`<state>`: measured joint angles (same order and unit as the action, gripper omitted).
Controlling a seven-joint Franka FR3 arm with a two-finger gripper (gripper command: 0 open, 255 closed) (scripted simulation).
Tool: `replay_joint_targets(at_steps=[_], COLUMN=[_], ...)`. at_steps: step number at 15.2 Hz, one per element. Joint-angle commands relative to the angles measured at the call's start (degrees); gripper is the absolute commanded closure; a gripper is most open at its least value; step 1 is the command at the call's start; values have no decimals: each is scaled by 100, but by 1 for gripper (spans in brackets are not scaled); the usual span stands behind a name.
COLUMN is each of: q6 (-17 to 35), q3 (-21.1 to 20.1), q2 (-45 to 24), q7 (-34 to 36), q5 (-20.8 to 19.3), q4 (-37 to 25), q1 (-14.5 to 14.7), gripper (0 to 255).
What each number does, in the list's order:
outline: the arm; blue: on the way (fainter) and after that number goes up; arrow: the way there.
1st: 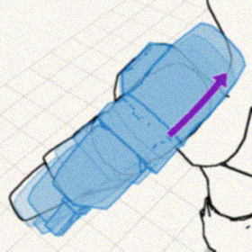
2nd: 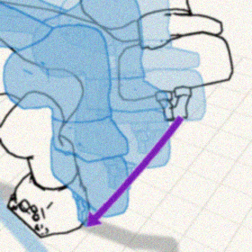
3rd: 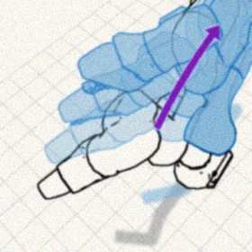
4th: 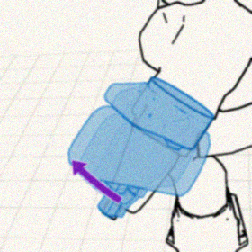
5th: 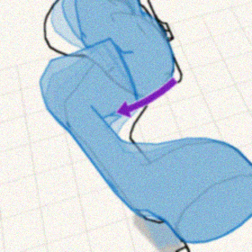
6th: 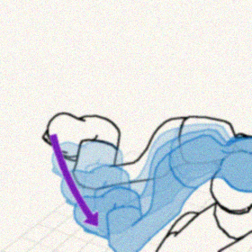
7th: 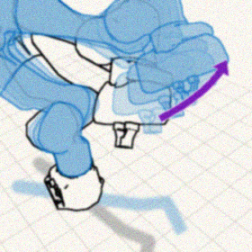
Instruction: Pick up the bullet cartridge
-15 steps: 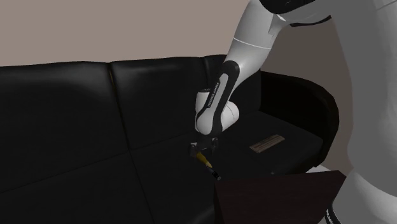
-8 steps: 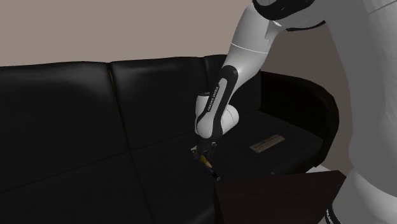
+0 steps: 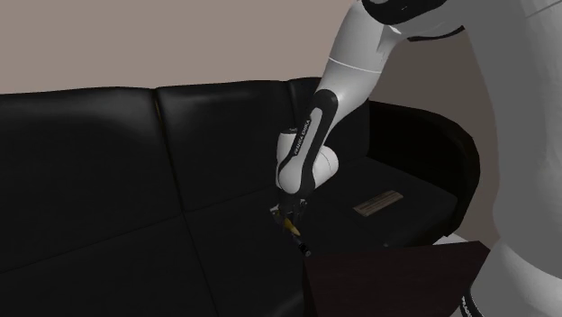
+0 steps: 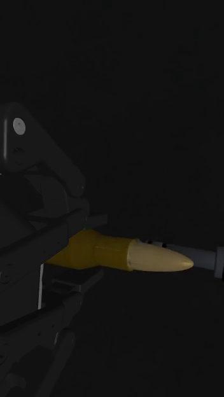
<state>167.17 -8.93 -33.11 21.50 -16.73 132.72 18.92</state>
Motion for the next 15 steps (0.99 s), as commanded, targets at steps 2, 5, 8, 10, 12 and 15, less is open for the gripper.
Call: replay_joint_targets(at_steps=[2,5,8,10,12,15], q6=[-154,-325,-502,-624,-748,-821], q3=[-109,-236,-367,-454,-539,-586], q2=[219,468,715,877,1039,1132], q7=[-52,-120,-198,-256,-317,-356], q5=[64,150,253,330,414,467], q4=[74,159,232,275,312,332], q1=[-92,-198,-303,-373,-440,-476], gripper=[255,255,255,255,255,255])
